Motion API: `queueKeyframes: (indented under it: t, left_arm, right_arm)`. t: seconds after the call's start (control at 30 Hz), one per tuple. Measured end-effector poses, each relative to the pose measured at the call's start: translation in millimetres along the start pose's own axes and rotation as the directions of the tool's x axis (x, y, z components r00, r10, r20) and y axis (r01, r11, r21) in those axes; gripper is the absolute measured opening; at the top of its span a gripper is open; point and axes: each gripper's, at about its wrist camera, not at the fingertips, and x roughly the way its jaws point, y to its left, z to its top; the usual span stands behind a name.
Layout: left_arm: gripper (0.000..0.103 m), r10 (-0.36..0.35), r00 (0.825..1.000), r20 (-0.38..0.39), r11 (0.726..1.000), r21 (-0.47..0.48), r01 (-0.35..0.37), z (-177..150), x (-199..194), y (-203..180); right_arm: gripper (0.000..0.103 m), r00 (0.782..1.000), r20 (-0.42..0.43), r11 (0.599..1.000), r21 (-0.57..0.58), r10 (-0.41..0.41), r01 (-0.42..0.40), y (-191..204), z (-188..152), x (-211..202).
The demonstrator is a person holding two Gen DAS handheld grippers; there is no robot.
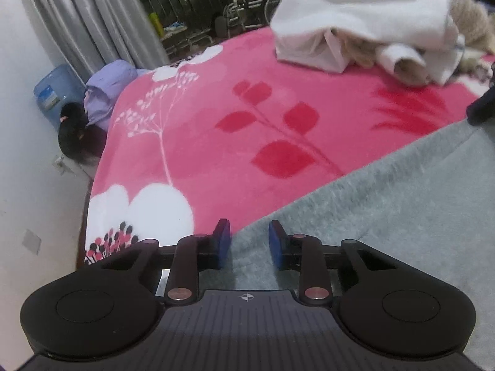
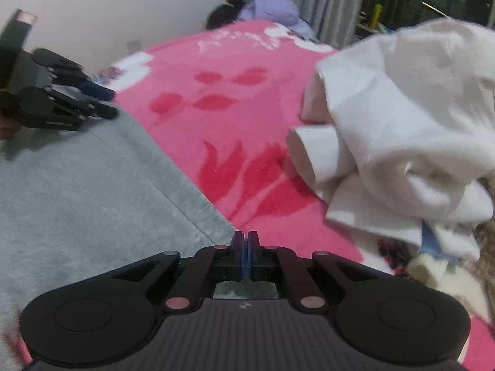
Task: Fold clothes
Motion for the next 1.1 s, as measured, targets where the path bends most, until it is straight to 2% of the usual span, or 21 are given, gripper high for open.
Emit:
queueKeyframes:
  t: [0.07, 0.13, 0.2, 0.27, 0.37, 0.47, 0.6, 0.7, 0.77, 0.8, 0.9, 0.97, 1.07, 1.1]
  left_arm:
    - [0.031, 0.024, 1.0, -0.005, 0.999, 0.027, -0.023, 3.8, -1.0, -4.2]
    - [0.036, 0.025, 1.0, -0.012, 1.0, 0.012, -0.025, 8.4, -3.9, -1.2]
    - [0.04, 0.032, 0.999, -0.015, 0.999, -0.011, -0.033, 13.3, -7.8, 3.4]
    - [0.043, 0.05, 0.999, -0.008, 0.998, -0.033, -0.05, 20.5, -13.0, 6.9]
    - [0.048, 0.058, 0.998, 0.019, 0.996, -0.074, -0.056, 36.8, -22.9, 8.0]
    - [0.053, 0.003, 0.999, 0.052, 0.992, -0.125, 0.004, 59.1, -31.8, -1.2]
    - [0.057, -0.126, 0.988, 0.089, 0.981, -0.134, 0.137, 89.4, -40.8, -38.1]
    - [0.06, -0.223, 0.969, 0.108, 0.967, -0.101, 0.234, 109.7, -45.9, -77.5]
    - [0.062, -0.295, 0.949, 0.112, 0.95, -0.071, 0.303, 120.0, -49.0, -108.8]
    - [0.062, -0.328, 0.939, 0.108, 0.941, -0.057, 0.335, 122.7, -50.3, -123.1]
    - [0.064, -0.415, 0.905, 0.091, 0.909, -0.006, 0.417, 124.3, -55.0, -163.7]
    - [0.065, -0.467, 0.881, 0.078, 0.884, 0.033, 0.466, 122.9, -58.5, -189.8]
    - [0.065, -0.5, 0.863, 0.067, 0.865, 0.092, 0.494, 116.2, -58.7, -221.3]
    - [0.065, -0.509, 0.858, 0.064, 0.859, 0.101, 0.502, 113.9, -58.2, -228.4]
  right_arm:
    - [0.005, 0.998, 0.041, 0.993, 0.107, -0.043, 0.039, -7.1, -3.2, -1.5]
    - [0.007, 0.994, 0.074, 0.959, 0.277, -0.075, 0.052, -24.4, -6.3, -9.7]
    - [0.013, 0.987, 0.153, 0.891, 0.454, -0.053, -0.022, -47.0, -15.3, -28.7]
    - [0.016, 0.964, 0.259, 0.802, 0.587, -0.059, -0.108, -66.9, -30.2, -60.9]
    - [0.025, 0.921, 0.368, 0.685, 0.704, -0.13, -0.185, -88.2, -63.5, -116.2]
    - [0.031, 0.887, 0.413, 0.565, 0.791, -0.208, -0.236, -104.6, -106.3, -163.5]
    - [0.036, 0.883, 0.361, 0.435, 0.876, -0.3, -0.21, -121.2, -169.3, -207.3]
    - [0.043, 0.884, 0.289, 0.368, 0.918, -0.366, -0.148, -124.0, -211.1, -237.1]
    - [0.048, 0.873, 0.233, 0.336, 0.938, -0.427, -0.086, -121.5, -235.0, -258.3]
    - [0.053, 0.864, 0.205, 0.325, 0.944, -0.459, -0.051, -121.8, -246.3, -267.8]
    - [0.065, 0.824, 0.124, 0.307, 0.949, -0.553, 0.064, -122.9, -272.0, -292.3]
    - [0.068, 0.801, 0.08, 0.275, 0.956, -0.593, 0.108, -127.0, -291.3, -303.1]
    - [0.069, 0.791, 0.031, 0.223, 0.965, -0.611, 0.134, -136.7, -314.6, -310.7]
    - [0.071, 0.793, 0.019, 0.218, 0.965, -0.609, 0.144, -140.6, -318.4, -309.4]
